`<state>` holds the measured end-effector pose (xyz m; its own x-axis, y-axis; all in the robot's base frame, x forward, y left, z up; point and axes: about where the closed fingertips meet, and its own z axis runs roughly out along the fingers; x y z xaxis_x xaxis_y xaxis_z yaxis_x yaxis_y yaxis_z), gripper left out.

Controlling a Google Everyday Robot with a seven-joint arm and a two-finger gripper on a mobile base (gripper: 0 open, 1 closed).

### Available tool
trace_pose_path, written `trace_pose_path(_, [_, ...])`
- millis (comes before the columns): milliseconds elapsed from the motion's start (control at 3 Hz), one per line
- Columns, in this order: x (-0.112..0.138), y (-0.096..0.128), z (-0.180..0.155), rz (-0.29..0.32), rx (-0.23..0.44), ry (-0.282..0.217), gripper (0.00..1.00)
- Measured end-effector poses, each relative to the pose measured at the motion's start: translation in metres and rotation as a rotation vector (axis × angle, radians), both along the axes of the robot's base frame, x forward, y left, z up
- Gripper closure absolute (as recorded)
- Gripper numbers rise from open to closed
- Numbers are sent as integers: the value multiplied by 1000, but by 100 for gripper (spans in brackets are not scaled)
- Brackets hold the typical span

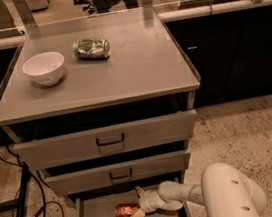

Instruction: Pick coke can from bottom drawer and place on counter

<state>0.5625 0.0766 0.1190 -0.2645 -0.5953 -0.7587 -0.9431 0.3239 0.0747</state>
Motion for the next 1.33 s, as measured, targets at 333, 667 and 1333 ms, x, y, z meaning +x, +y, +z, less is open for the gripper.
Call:
trace_pose_path(333, [0,0,0,0,0,0,26])
trace_pose_path(667, [0,0,0,0,0,0,49])
trace_pose_path(1333, [0,0,0,0,0,0,96])
